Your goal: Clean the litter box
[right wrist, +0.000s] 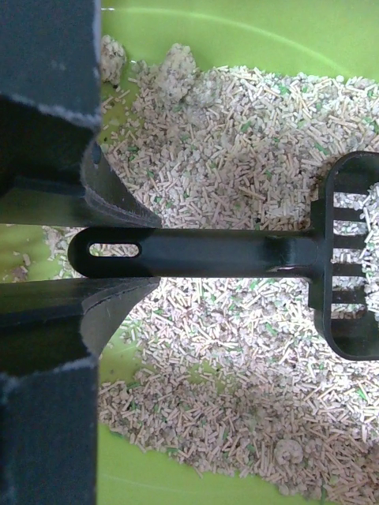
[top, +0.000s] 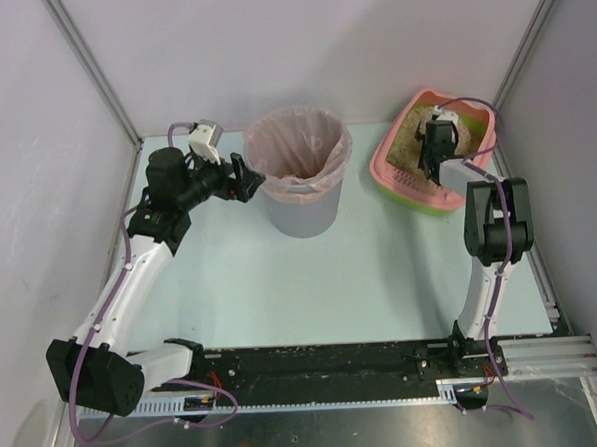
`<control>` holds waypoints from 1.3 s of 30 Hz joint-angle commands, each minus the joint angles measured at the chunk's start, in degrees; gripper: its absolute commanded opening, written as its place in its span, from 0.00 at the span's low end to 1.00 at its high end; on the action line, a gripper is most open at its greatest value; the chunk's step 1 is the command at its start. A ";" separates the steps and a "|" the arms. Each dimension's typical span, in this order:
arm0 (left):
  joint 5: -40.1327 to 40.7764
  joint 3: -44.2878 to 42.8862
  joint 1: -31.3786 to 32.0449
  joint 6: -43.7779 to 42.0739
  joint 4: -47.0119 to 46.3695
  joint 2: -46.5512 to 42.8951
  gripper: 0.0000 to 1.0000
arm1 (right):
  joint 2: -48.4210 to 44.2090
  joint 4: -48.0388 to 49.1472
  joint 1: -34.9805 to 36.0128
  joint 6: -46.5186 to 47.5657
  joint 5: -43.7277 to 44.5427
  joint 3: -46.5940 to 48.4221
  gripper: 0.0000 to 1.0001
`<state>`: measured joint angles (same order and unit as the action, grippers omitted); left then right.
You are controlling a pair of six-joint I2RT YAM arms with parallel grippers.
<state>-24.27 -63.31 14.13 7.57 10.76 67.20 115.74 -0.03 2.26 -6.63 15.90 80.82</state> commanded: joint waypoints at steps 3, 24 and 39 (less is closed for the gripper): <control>-1.39 0.20 0.28 0.07 -1.89 -0.40 0.88 | -4.20 15.39 0.99 1.27 0.97 -4.26 0.00; -1.92 0.03 0.20 0.42 -1.89 -0.23 0.88 | -8.07 28.32 0.28 1.89 -0.61 -12.51 0.00; -2.36 -0.06 0.20 0.60 -1.89 -0.14 0.88 | -18.44 41.34 0.73 2.33 1.85 -28.51 0.00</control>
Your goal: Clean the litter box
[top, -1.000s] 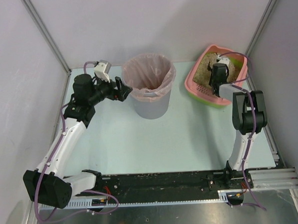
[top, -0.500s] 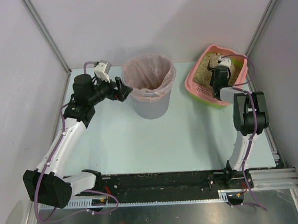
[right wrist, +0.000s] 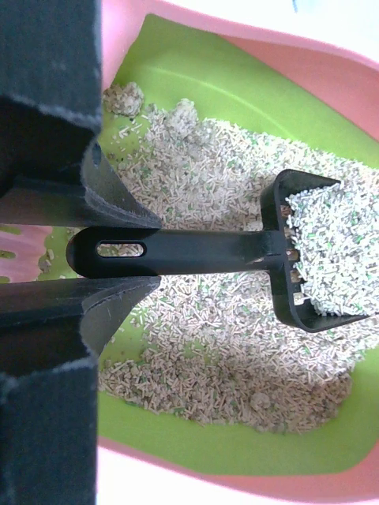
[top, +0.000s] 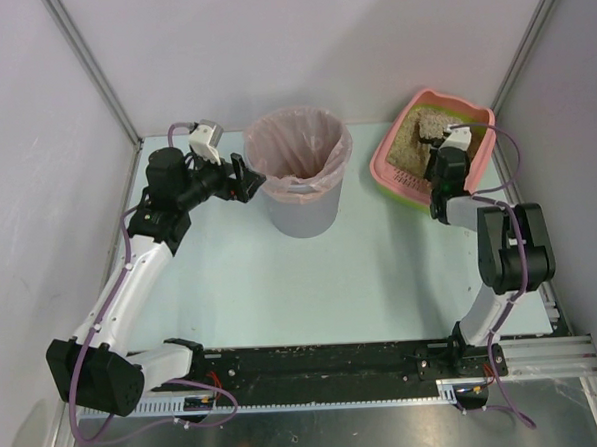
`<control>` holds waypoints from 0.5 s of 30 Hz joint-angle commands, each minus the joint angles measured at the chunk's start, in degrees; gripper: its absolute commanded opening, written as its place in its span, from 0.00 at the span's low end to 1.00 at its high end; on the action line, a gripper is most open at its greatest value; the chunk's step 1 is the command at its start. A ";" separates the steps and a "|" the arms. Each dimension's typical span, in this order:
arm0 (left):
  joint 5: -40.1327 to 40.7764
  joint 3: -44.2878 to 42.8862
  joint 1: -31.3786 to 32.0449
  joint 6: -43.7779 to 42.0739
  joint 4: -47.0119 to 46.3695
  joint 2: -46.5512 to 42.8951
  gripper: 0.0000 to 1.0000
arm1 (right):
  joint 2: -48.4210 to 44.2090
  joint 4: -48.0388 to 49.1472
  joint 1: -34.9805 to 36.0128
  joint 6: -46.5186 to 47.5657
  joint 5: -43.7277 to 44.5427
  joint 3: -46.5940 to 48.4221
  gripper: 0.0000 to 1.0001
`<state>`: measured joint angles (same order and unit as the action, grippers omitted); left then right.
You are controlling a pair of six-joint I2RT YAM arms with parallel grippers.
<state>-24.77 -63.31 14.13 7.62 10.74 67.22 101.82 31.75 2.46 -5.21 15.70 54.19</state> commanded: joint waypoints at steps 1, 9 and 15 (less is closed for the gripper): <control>-1.77 0.03 0.20 0.56 -1.95 -0.25 0.88 | -5.05 10.52 0.62 1.25 2.31 -2.51 0.00; -1.68 0.03 0.20 0.56 -1.95 -0.42 0.88 | -10.67 14.74 2.11 2.93 4.33 -8.74 0.00; -1.68 0.12 0.20 0.56 -1.87 -0.42 0.88 | -13.84 18.08 2.38 3.72 5.48 -11.66 0.00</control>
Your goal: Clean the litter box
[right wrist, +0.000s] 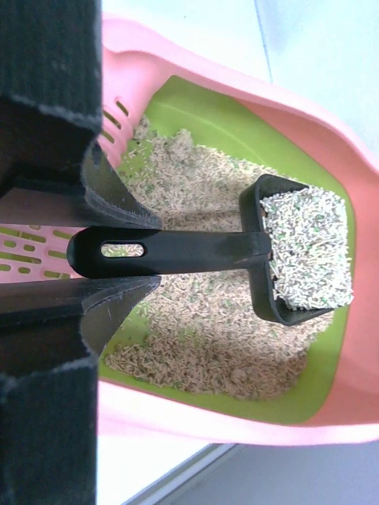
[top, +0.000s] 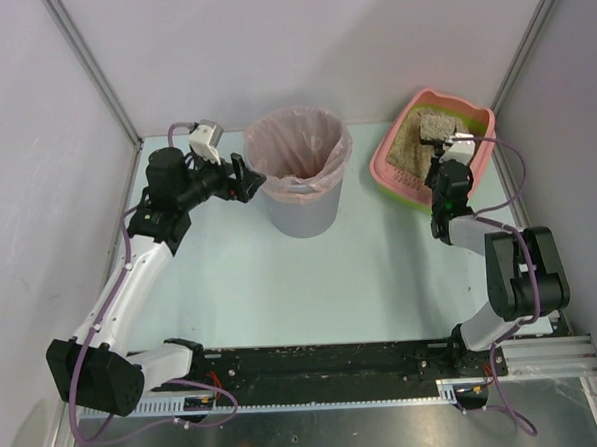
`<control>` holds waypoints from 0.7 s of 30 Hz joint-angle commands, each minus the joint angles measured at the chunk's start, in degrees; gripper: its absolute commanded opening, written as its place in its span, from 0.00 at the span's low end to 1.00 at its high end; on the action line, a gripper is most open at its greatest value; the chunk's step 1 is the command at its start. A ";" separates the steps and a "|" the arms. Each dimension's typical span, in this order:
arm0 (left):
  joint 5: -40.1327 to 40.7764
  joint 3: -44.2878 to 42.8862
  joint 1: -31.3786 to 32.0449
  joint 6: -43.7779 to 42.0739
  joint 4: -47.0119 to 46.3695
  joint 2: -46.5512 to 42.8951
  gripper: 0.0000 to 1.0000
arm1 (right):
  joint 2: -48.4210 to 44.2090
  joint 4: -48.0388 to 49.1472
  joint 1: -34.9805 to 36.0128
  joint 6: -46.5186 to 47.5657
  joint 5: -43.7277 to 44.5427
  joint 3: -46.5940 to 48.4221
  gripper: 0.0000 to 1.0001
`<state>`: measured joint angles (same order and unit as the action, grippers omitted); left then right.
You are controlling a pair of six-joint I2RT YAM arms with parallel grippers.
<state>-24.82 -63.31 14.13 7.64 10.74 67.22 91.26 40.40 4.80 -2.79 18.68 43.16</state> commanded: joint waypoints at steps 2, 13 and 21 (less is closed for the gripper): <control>-1.64 0.11 0.20 0.62 -1.95 -0.25 0.88 | -4.07 8.91 0.30 1.20 1.72 -0.70 0.00; -1.46 0.20 0.28 0.62 -2.13 -0.16 0.88 | -7.87 9.69 0.84 0.17 1.63 -3.78 0.00; -1.37 0.38 0.20 0.62 -2.30 -0.42 0.88 | -9.35 12.07 2.23 1.12 3.65 -6.85 0.00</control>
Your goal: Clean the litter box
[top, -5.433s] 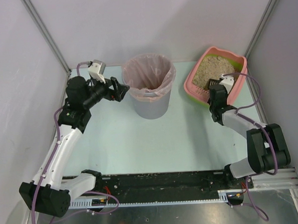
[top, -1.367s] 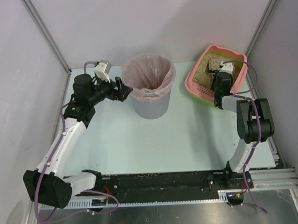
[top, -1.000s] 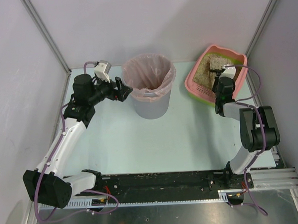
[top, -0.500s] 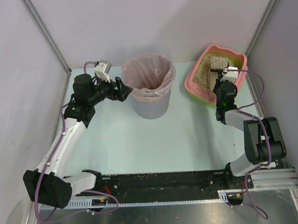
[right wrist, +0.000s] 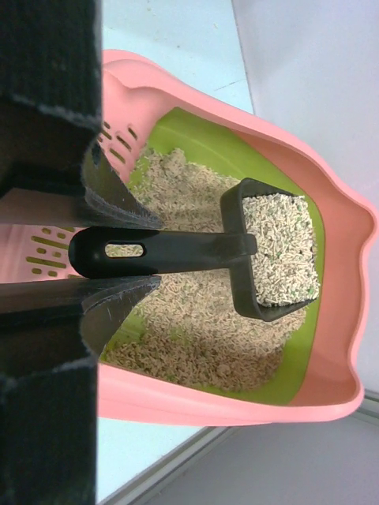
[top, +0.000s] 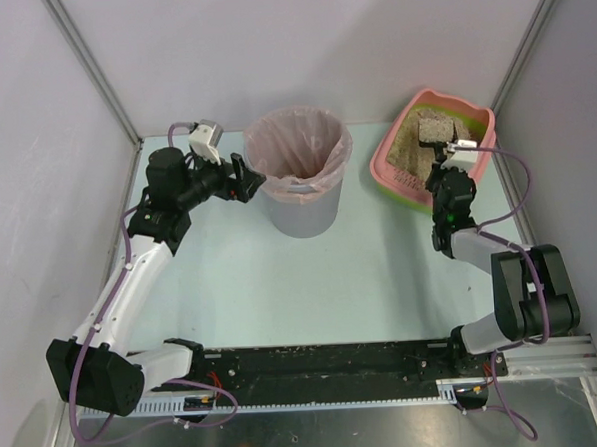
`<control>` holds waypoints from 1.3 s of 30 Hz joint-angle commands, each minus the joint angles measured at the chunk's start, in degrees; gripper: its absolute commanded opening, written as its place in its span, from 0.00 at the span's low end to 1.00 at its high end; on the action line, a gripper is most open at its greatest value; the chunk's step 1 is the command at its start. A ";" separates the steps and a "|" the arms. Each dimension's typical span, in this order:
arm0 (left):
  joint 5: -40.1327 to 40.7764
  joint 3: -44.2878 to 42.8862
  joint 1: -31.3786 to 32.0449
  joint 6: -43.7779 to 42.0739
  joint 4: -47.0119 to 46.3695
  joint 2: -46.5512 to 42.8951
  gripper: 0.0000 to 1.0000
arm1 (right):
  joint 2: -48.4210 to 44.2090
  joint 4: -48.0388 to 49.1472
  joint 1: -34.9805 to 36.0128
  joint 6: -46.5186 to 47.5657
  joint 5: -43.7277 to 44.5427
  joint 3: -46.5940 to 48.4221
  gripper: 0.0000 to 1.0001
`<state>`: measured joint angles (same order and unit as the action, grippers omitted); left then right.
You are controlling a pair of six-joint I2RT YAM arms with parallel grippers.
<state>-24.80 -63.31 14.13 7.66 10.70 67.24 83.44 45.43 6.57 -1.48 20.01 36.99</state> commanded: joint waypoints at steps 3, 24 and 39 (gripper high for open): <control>-1.57 0.38 0.20 0.69 -2.26 -0.44 0.88 | -1.79 10.46 1.78 -0.89 4.68 -2.01 0.00; 1.06 -1.11 0.20 -1.68 -2.88 1.66 0.88 | 3.83 13.28 0.99 -3.71 5.04 -4.30 0.00; 6.16 -8.32 1.07 0.69 -3.05 8.17 0.87 | 12.54 7.33 -1.03 -7.83 6.18 1.05 0.20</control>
<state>-21.76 -69.69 14.70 7.60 9.50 77.58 95.09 55.53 6.07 -5.78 24.73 33.56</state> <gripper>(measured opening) 0.871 0.286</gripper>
